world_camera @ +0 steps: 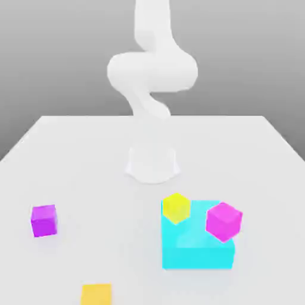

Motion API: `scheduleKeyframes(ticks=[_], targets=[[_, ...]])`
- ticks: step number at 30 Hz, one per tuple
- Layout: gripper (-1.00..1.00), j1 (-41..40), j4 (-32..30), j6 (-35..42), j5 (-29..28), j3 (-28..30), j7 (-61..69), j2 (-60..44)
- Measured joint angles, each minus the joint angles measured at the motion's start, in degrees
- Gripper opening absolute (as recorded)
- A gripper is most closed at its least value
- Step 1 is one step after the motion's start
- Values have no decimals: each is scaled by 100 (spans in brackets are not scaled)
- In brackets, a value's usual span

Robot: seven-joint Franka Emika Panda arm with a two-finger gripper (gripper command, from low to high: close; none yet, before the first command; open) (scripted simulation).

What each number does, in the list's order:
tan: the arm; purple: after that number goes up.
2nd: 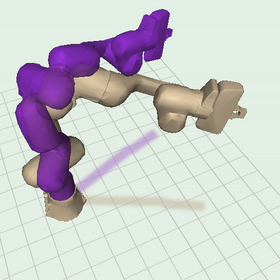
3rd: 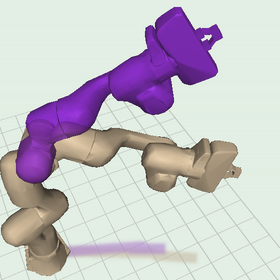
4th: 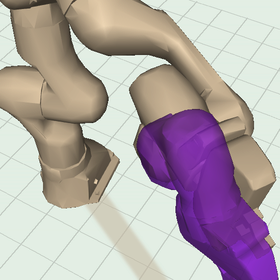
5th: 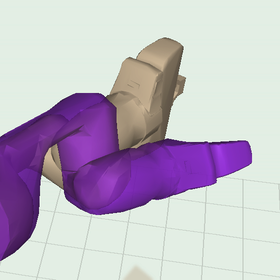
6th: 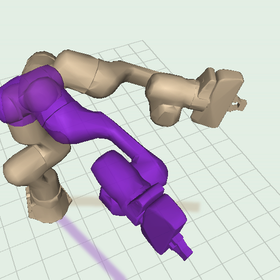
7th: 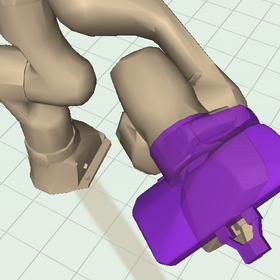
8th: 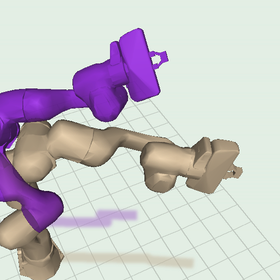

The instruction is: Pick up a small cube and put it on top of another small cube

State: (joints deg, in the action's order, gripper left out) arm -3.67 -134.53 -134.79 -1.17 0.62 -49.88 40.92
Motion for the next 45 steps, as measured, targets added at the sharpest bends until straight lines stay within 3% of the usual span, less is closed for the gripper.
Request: scheduleKeyframes(ticks=[15, 20, 26, 27, 34, 40, 45], targets=[[0, -2119, -1727, -1926, -317, 879, -2282, -3173], [0, -2709, -2286, -2566, 206, 1238, -2571, -4226], [0, -3206, -2190, -3537, 1079, 620, -2053, -5483], [-100, -3319, -2154, -3701, 1163, 488, -1986, -5683], [-100, -3366, -2146, -3746, 1156, 440, -1995, -5729], [-100, -3145, -2351, -2861, 426, 834, -2538, -4629], [-100, -2007, -2303, -2095, 370, 201, -3570, -3843]])
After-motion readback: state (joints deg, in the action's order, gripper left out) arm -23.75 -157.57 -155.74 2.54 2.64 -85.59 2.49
